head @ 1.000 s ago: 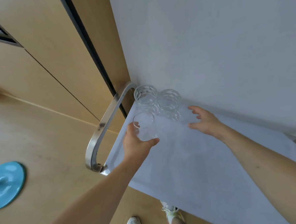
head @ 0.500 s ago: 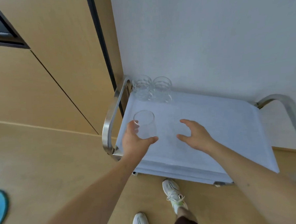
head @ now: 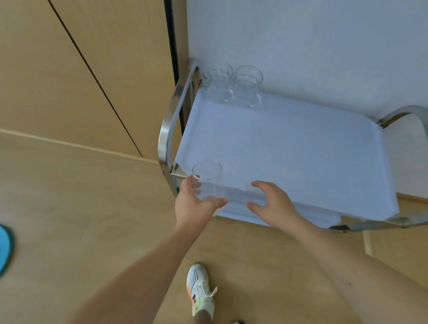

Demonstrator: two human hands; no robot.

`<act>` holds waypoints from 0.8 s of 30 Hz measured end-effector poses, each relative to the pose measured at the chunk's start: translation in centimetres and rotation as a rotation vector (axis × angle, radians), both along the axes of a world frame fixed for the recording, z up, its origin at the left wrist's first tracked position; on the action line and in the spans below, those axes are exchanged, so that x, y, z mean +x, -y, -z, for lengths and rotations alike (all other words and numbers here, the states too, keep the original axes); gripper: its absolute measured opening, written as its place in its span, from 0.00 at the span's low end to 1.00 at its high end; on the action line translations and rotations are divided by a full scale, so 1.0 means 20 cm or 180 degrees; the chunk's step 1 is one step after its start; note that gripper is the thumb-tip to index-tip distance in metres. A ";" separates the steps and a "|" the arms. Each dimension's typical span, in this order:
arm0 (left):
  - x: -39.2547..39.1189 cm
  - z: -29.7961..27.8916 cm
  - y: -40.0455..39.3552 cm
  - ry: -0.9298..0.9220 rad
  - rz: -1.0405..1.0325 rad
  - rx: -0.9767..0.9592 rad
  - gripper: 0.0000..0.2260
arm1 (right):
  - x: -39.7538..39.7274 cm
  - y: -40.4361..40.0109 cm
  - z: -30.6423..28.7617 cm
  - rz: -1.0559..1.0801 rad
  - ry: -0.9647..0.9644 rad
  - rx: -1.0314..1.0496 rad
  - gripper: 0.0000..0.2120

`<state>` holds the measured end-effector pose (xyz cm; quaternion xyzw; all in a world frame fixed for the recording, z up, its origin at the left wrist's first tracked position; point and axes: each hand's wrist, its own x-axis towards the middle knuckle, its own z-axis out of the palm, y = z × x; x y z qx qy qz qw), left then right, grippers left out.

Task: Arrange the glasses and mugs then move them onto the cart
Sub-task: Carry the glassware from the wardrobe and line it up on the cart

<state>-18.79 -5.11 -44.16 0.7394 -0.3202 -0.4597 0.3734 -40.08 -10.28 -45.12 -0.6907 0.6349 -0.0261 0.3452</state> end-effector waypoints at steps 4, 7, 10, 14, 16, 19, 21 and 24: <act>-0.06 0.06 -0.13 0.0133 0.0017 0.0106 0.33 | -0.07 -0.14 0.11 0.0058 0.0059 0.0027 0.28; -0.13 0.13 -0.20 0.0230 0.0102 0.0070 0.33 | -0.15 -0.23 0.21 0.0005 0.0039 0.0065 0.29; -0.21 0.26 -0.23 0.0202 0.0159 0.0023 0.32 | -0.22 -0.27 0.34 -0.0030 0.0005 0.0030 0.30; -0.30 0.50 -0.24 0.0185 0.0246 -0.0042 0.32 | -0.27 -0.25 0.54 -0.0006 -0.0026 -0.0072 0.29; -0.34 0.65 -0.21 0.0207 0.0329 -0.0081 0.32 | -0.29 -0.22 0.66 0.0023 -0.0010 -0.0145 0.29; -0.38 0.86 -0.14 0.0365 0.0438 -0.0207 0.31 | -0.30 -0.14 0.86 0.0057 -0.0017 -0.0291 0.29; -0.41 0.99 -0.08 0.0447 0.0501 -0.0276 0.32 | -0.31 -0.08 0.98 0.0125 -0.0019 -0.0333 0.29; -0.45 1.13 0.00 0.0539 0.0499 -0.0463 0.33 | -0.33 0.01 1.12 0.0215 0.0027 -0.0477 0.30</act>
